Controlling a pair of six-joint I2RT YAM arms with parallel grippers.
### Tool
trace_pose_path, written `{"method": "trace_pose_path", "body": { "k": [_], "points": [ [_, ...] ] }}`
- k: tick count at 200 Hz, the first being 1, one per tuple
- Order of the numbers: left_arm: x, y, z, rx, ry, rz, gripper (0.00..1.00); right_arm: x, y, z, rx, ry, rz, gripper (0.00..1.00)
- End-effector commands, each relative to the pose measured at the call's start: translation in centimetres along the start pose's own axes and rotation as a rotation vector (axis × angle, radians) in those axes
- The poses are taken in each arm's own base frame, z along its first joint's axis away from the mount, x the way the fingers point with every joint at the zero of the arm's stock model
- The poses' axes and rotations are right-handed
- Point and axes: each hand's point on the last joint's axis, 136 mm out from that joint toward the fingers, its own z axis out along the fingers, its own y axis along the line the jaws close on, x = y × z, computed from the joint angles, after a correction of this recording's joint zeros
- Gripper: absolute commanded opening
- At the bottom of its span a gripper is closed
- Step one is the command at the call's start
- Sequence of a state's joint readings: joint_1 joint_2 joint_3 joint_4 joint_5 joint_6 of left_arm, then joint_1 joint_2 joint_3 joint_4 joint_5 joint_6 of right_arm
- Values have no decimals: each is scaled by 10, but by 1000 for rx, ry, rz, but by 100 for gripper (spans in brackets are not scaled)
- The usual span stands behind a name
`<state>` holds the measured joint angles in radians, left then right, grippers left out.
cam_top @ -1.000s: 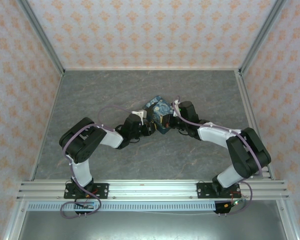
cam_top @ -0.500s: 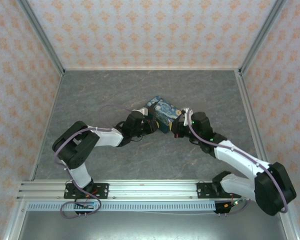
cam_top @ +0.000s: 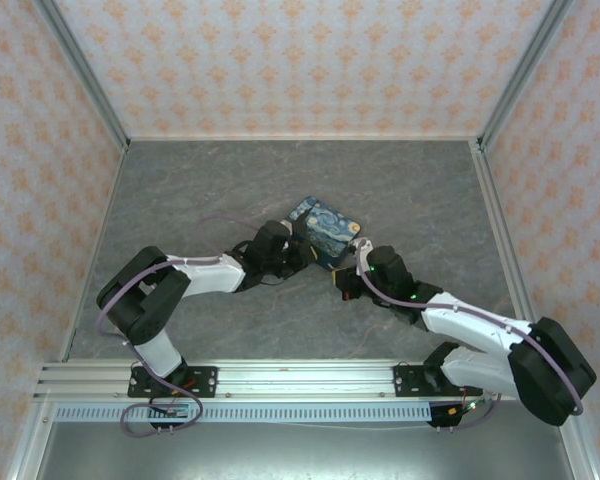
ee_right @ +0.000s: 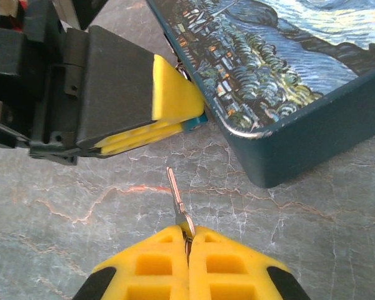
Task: Unlock the padlock with the key
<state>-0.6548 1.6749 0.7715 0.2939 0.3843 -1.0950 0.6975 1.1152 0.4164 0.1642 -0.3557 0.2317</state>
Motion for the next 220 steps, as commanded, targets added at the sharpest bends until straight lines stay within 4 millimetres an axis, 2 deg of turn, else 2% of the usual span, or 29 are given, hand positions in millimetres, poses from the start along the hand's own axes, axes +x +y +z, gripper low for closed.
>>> {"method": "trace_pose_path", "body": {
  "k": [1,34,87,174,220],
  "points": [
    [-8,-26,-15,40,-31,-51,12,-7,4,7,7,-50,-74,0],
    [-4,-27,-16,38,-7,-85,12,2,2,20,18,-12,-116,0],
    [-3,-32,-17,41,5,-100,11,6,1,34,32,30,-163,0],
    [-1,-35,-19,28,17,-96,11,-7,7,41,16,-2,-201,0],
    [1,-35,-20,27,19,-89,11,-12,3,42,47,-22,-213,0]
  ]
}}
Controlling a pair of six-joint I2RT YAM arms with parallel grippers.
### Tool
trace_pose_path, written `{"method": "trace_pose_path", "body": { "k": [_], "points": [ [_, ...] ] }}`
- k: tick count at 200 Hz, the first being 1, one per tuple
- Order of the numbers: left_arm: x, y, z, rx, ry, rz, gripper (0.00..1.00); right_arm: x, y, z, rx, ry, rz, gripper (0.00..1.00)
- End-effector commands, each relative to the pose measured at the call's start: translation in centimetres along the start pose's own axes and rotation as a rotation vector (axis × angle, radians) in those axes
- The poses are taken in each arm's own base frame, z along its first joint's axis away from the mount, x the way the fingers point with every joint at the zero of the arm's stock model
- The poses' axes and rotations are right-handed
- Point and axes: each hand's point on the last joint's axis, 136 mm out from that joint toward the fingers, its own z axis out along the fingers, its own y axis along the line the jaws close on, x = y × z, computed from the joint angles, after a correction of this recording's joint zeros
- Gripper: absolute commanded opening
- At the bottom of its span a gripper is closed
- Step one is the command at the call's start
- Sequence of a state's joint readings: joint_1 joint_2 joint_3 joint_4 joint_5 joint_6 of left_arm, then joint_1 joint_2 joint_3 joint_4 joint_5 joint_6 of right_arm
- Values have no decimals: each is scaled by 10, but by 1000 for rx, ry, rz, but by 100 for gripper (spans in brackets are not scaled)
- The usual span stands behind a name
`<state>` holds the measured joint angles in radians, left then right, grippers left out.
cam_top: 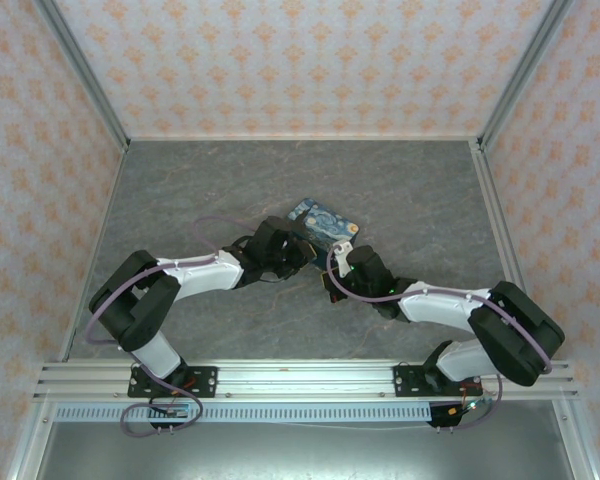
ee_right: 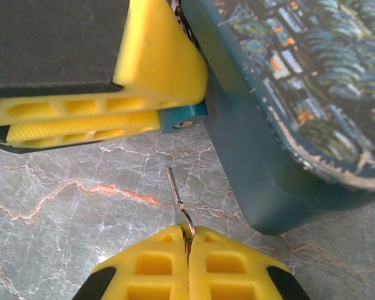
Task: Unlock the padlock with the key
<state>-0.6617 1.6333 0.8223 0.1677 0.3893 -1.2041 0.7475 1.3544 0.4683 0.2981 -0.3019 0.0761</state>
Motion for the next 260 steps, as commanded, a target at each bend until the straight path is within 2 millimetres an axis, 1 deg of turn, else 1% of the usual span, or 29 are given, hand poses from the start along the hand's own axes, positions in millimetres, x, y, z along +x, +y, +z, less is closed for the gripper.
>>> {"method": "trace_pose_path", "body": {
  "k": [1,58,170,260],
  "points": [
    [2,-24,-11,56,1,23,11,-22,1,1,21,-69,-33,0],
    [3,-25,-11,55,6,25,11,-27,0,2,33,-83,-35,0],
    [6,-23,-10,49,12,28,9,-29,-1,9,32,-88,-26,0],
    [12,-22,-9,44,27,31,9,-44,4,6,16,-154,-40,0]
  ]
}}
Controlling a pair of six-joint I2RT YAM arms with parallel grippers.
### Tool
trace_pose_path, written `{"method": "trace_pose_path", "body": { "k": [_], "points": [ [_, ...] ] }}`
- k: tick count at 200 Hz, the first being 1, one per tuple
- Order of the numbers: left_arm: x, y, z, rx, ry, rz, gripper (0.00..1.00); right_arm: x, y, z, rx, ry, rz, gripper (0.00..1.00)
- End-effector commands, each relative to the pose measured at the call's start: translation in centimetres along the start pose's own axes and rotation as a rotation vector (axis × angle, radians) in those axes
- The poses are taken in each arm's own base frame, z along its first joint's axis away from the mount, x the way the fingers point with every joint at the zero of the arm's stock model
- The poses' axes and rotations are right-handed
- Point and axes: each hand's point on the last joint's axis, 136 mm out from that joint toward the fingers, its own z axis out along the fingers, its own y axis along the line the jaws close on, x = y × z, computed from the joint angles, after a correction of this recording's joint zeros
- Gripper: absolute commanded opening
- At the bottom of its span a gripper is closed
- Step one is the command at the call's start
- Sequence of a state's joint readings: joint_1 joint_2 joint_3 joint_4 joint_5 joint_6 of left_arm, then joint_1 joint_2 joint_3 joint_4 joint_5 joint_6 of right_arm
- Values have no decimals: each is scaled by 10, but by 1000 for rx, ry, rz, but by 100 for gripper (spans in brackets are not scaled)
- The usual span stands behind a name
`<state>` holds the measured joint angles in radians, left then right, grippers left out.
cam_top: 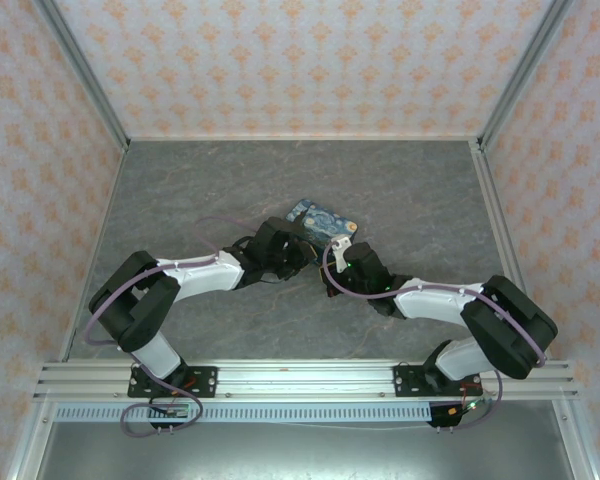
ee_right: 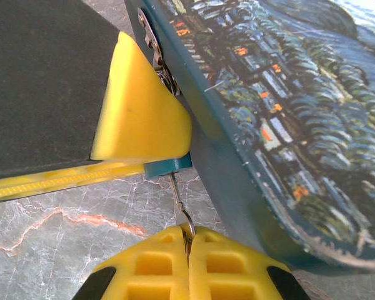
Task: Unlock the padlock with the key
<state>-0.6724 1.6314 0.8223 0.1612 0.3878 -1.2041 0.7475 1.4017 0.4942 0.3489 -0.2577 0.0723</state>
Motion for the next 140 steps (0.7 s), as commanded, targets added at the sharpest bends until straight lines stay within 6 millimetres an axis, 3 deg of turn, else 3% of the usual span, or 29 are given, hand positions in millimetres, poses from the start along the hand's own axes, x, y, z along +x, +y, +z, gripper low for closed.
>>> {"method": "trace_pose_path", "body": {
  "k": [1,140],
  "points": [
    [7,-22,-9,47,19,25,9,-32,9,-1,-19,-115,-32,0],
    [10,-23,-6,49,29,21,9,-51,24,-3,-99,-194,-12,0]
  ]
}}
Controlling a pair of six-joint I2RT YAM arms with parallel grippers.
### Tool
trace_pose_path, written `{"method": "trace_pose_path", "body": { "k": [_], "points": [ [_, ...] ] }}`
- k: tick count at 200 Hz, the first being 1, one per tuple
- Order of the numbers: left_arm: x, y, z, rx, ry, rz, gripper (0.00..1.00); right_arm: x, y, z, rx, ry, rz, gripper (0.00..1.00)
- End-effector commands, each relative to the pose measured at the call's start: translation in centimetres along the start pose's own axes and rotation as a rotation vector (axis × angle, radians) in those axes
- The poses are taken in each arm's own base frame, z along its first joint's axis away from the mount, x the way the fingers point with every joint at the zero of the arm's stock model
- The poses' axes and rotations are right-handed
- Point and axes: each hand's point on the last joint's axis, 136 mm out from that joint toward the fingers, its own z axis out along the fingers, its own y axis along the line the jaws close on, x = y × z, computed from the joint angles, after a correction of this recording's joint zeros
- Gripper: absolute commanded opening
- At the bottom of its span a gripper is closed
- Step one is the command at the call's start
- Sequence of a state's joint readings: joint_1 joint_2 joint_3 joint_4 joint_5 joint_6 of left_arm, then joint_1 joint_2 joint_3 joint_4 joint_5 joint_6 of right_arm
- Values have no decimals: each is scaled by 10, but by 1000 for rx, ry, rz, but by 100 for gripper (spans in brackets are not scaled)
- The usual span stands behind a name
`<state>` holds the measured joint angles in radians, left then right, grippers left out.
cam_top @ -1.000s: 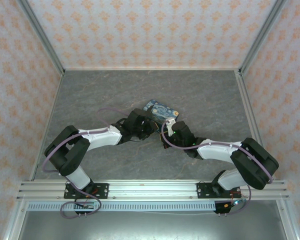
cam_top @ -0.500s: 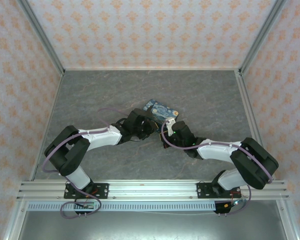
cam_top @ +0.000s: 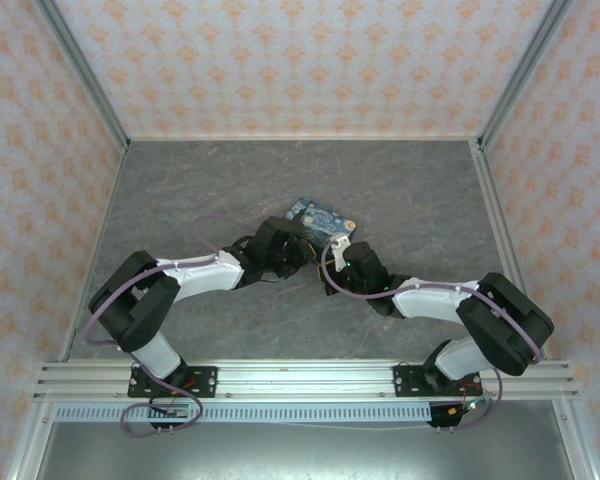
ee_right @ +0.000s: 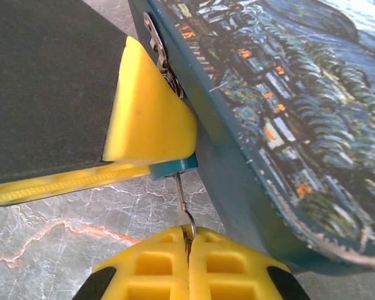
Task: Unlock the padlock with the key
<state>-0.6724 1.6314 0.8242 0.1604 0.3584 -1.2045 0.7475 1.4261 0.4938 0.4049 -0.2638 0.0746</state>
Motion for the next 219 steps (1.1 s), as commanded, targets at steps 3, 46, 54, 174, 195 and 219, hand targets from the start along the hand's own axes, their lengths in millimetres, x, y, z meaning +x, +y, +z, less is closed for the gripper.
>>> {"method": "trace_pose_path", "body": {
  "k": [3,46,54,174,195,219],
  "points": [
    [15,-24,-6,58,57,21,9,-46,22,-6,-87,-166,-13,0],
    [16,-23,-6,57,59,19,9,-45,22,-3,-102,-154,7,0],
    [16,-23,-6,58,59,17,9,-45,21,-3,-103,-155,10,0],
    [18,-29,-9,64,69,2,9,-51,12,-4,-73,-173,-70,0],
    [18,-29,-9,57,68,2,9,-55,13,-6,-91,-195,-69,0],
    [18,-27,-7,55,69,4,9,-61,19,-9,-162,-204,-26,0]
  ]
}}
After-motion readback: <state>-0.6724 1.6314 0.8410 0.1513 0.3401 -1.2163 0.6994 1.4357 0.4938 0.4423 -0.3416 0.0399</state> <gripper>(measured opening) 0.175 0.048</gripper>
